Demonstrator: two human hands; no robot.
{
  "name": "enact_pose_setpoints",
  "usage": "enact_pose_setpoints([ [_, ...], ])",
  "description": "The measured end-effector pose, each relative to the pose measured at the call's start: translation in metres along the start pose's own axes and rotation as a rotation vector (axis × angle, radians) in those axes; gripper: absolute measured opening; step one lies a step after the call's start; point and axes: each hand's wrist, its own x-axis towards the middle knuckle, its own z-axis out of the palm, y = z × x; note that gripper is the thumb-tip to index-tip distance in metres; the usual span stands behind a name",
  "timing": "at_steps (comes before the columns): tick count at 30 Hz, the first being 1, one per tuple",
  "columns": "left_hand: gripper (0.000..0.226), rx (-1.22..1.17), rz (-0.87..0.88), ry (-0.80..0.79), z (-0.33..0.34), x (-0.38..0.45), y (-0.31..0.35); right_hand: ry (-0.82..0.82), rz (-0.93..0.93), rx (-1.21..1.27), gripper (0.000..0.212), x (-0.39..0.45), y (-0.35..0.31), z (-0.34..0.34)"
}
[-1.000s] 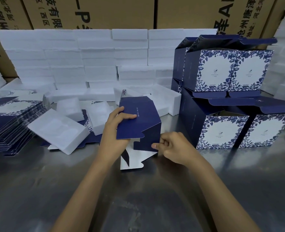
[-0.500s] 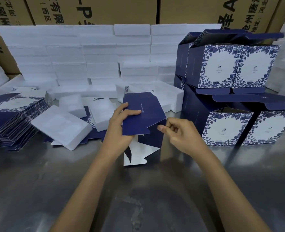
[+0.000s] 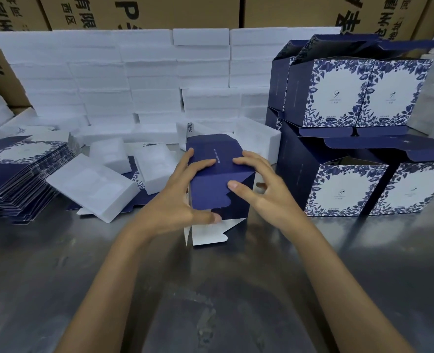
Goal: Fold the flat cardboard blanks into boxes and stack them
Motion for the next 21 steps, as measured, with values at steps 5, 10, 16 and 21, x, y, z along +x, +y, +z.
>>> enact_pose_setpoints([
  [5, 0.067, -0.104, -0.009, 0.098, 0.003, 0.0, 0.008, 0.111, -0.031, 0.076, 0.03, 0.001, 0.003, 0.011],
  [10, 0.024, -0.281, -0.013, 0.401, 0.023, 0.005, 0.013, 0.14, -0.028, 0.224, 0.025, 0.001, 0.003, 0.019],
  [16, 0.017, -0.331, -0.006, 0.459, 0.033, 0.007, 0.013, 0.19, -0.026, 0.248, 0.02, 0.001, 0.002, 0.028],
  [21, 0.019, -0.359, -0.007, 0.416, 0.028, 0.007, 0.012, 0.19, -0.029, 0.243, 0.02, 0.003, 0.002, 0.026],
])
